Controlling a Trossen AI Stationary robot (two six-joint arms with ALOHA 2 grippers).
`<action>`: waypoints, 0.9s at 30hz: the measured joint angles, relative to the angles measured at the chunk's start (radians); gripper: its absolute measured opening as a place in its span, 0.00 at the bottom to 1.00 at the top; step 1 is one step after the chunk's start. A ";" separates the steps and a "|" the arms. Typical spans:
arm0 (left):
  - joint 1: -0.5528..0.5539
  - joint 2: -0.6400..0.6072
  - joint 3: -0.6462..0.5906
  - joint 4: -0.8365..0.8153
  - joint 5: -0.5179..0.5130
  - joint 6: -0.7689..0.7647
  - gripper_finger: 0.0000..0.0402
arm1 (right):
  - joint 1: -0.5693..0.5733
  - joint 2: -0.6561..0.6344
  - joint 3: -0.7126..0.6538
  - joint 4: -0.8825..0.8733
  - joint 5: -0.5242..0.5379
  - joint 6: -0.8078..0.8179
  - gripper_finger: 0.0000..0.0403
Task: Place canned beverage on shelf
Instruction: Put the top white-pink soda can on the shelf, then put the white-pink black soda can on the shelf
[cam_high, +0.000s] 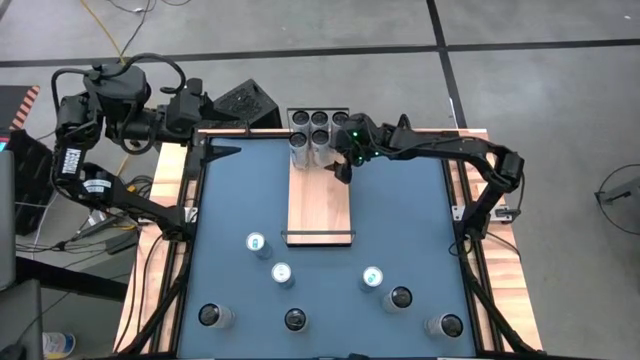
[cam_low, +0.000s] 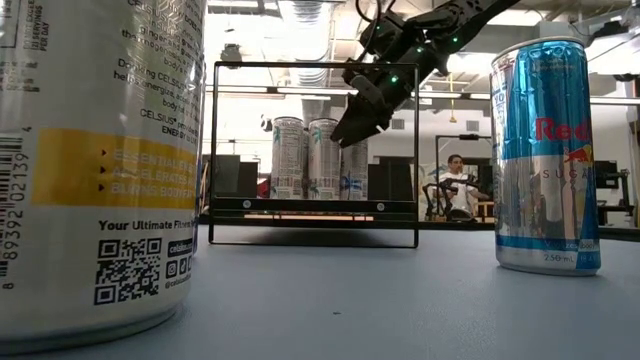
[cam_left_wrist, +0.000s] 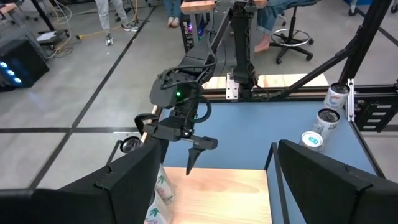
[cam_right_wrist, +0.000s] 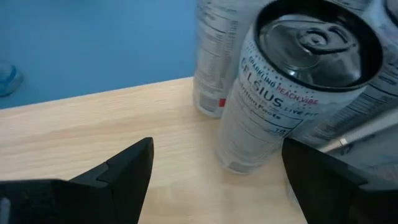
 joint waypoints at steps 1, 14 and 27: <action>0.000 0.000 0.000 0.000 0.000 0.001 0.77 | 0.000 0.000 0.000 0.000 -0.008 -0.005 0.84; 0.000 0.000 0.000 -0.001 -0.051 -0.007 0.77 | -0.001 -0.017 -0.001 -0.008 -0.092 0.011 0.84; -0.174 0.025 0.001 -0.253 -0.157 -0.311 0.77 | 0.006 -0.261 0.165 -0.251 -0.067 0.004 0.84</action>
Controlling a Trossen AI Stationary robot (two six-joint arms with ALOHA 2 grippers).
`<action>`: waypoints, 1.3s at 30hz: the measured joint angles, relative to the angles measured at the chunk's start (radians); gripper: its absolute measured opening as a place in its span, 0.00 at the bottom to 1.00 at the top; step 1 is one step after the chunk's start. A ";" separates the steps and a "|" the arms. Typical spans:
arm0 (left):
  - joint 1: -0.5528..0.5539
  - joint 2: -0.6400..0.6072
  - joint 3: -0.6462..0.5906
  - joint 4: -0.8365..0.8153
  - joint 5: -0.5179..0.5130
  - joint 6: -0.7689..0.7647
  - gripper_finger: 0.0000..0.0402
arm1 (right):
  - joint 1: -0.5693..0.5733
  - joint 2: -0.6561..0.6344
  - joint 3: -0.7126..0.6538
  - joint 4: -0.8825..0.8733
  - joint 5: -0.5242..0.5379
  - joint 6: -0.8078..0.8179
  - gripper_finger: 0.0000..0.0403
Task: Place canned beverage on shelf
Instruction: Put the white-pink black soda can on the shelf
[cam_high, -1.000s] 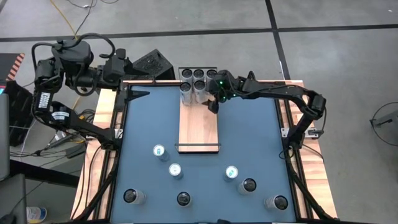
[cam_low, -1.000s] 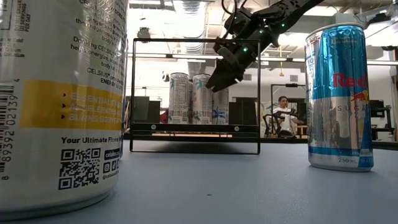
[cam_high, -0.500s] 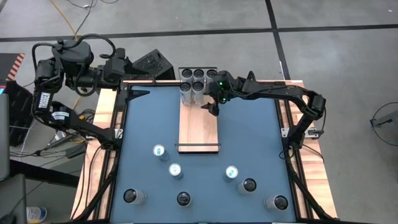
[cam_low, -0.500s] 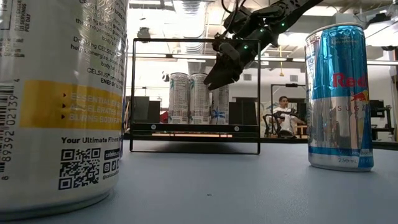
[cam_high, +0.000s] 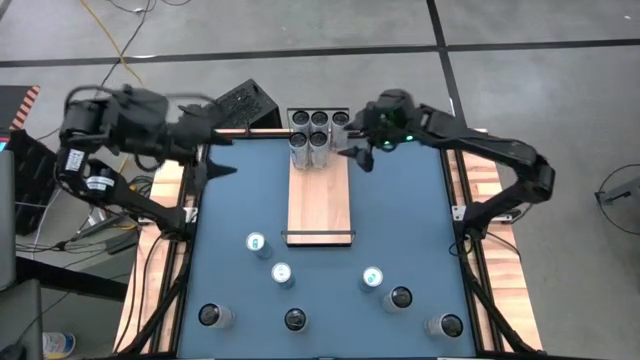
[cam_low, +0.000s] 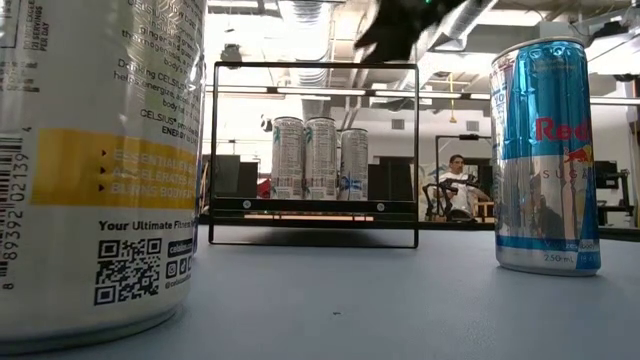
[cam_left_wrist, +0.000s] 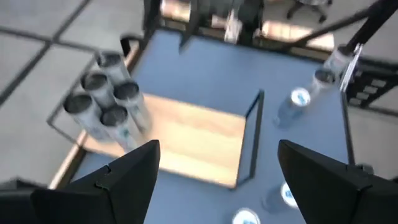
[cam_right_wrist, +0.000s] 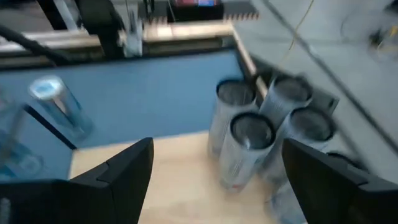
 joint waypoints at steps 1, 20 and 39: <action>-0.037 0.012 0.000 -0.019 -0.021 -0.024 0.77 | 0.006 -0.018 0.015 -0.008 0.001 0.000 0.84; -0.601 0.129 -0.001 -0.120 -0.340 -0.290 0.77 | 0.189 -0.191 0.078 -0.008 0.001 0.306 0.84; -0.968 0.119 -0.264 0.006 -0.353 -0.810 0.77 | 0.427 -0.129 0.078 0.015 0.001 0.375 0.84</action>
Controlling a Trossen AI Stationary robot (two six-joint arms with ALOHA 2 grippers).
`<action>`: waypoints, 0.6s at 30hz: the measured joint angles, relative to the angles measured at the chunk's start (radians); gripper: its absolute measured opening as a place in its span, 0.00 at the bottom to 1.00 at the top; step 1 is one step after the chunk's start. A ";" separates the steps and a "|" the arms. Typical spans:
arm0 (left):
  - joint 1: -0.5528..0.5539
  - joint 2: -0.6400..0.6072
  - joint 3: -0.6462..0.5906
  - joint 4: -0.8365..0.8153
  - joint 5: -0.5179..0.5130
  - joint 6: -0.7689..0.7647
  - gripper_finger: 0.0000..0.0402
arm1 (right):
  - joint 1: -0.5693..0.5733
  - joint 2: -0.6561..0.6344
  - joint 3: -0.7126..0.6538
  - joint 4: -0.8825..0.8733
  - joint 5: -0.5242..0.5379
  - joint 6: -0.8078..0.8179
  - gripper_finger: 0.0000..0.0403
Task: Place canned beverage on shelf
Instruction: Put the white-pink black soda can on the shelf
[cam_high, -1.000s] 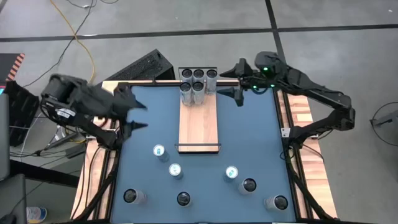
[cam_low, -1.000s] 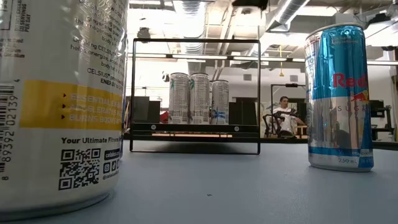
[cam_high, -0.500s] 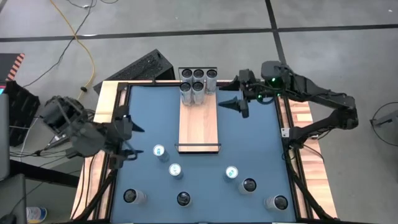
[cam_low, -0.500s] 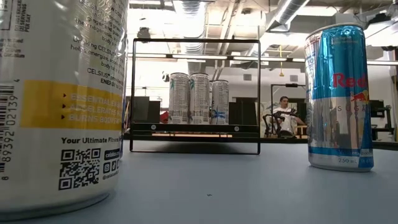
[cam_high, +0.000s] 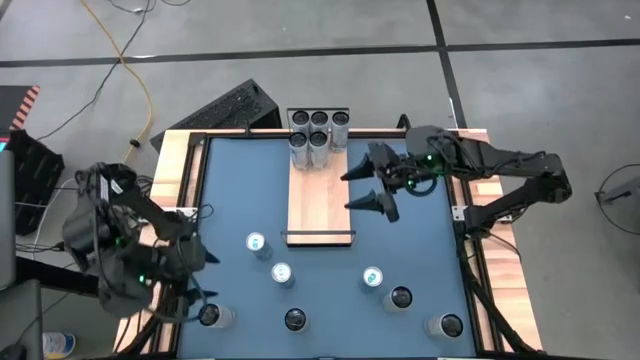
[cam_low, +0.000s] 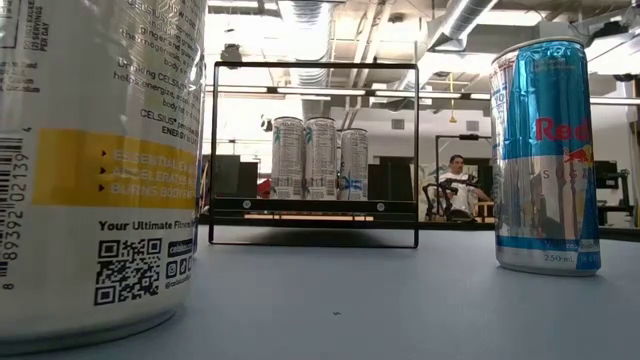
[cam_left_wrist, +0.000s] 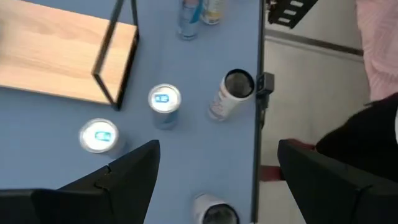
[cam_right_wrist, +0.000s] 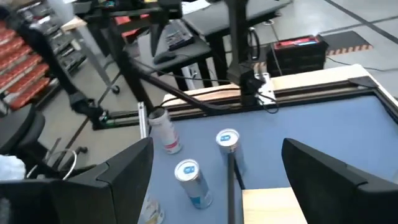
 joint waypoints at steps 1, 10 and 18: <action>-0.012 0.002 -0.017 0.010 -0.010 -0.023 0.77 | 0.011 0.000 0.000 0.001 0.000 -0.005 0.84; -0.027 0.022 -0.137 0.021 0.030 -0.205 0.77 | 0.100 -0.001 0.000 -0.003 -0.003 -0.036 0.84; -0.044 0.130 -0.147 0.022 0.102 -0.176 0.77 | 0.146 0.013 -0.001 -0.018 -0.003 -0.060 0.84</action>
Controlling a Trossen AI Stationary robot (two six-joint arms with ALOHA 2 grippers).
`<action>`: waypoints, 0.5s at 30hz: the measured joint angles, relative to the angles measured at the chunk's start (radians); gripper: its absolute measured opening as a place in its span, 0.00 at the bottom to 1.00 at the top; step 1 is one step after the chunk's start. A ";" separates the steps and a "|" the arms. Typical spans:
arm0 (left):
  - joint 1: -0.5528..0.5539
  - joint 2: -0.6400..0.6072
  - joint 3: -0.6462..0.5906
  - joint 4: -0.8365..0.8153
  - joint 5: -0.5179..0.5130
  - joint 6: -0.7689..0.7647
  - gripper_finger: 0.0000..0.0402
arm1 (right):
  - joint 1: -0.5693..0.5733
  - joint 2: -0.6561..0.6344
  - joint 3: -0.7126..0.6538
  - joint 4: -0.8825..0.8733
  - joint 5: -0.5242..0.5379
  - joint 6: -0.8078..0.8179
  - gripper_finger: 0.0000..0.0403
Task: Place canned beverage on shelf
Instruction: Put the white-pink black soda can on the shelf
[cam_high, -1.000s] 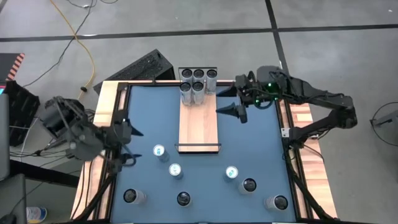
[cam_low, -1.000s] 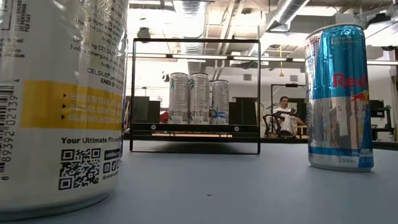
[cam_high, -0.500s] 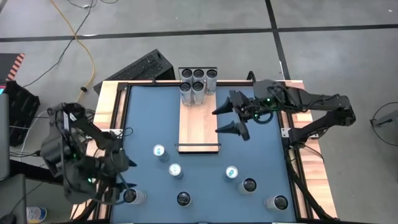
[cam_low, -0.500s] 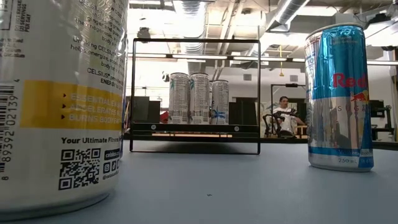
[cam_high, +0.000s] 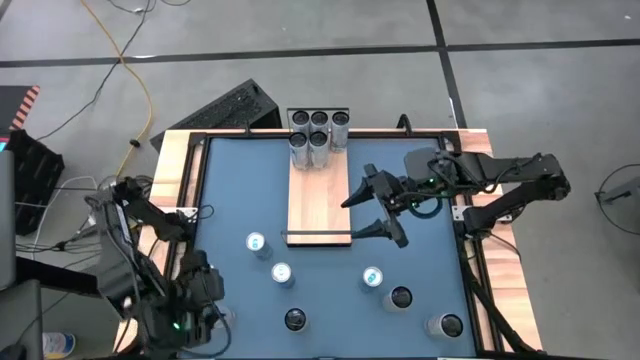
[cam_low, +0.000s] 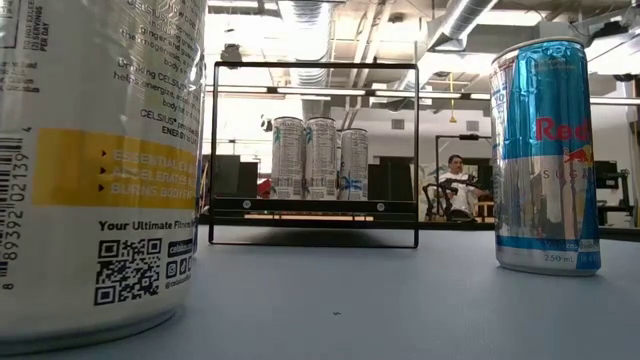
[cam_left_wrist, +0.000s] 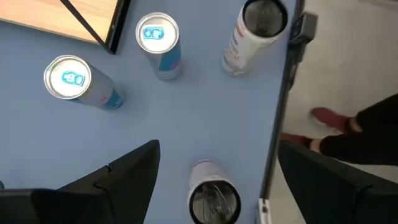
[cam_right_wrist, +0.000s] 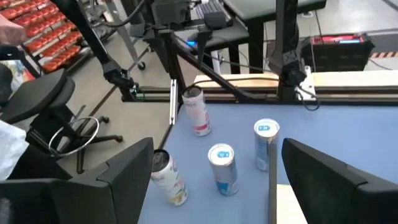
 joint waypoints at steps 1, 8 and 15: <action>-0.005 0.016 0.000 0.000 0.004 0.000 0.77 | 0.004 0.000 0.000 -0.003 0.000 0.000 0.84; -0.039 0.100 0.000 0.000 0.076 -0.033 0.77 | 0.010 -0.002 0.000 -0.035 0.000 0.000 0.84; -0.066 0.118 0.000 -0.007 0.105 -0.128 0.77 | 0.010 -0.002 0.000 -0.034 0.001 -0.028 0.84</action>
